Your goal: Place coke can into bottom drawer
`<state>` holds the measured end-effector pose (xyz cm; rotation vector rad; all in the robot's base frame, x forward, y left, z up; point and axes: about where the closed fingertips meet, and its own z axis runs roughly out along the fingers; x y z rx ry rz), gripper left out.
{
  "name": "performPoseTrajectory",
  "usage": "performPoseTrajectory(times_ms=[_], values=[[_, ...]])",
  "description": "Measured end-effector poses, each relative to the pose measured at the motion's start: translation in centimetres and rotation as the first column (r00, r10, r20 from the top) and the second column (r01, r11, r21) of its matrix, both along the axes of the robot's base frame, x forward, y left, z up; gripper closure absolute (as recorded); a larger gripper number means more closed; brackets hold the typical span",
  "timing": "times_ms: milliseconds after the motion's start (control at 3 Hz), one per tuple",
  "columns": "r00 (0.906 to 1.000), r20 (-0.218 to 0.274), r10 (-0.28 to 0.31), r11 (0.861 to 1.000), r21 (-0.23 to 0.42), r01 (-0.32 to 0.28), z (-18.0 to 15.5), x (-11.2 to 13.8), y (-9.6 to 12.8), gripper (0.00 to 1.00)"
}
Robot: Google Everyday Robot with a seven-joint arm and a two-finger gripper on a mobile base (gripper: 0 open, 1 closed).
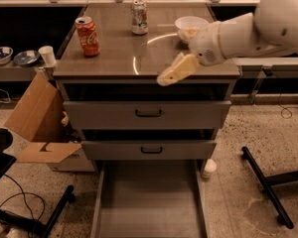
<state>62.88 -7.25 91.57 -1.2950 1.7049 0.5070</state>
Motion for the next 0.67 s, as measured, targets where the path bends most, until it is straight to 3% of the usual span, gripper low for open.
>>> performPoseTrajectory(times_ms=[333,667], values=[[0.9991,0.036,-0.023,0.992,0.128,0.018,0.43,3.98,3.92,0.00],[0.9991,0.036,-0.023,0.992,0.128,0.018,0.42,3.98,3.94,0.00]])
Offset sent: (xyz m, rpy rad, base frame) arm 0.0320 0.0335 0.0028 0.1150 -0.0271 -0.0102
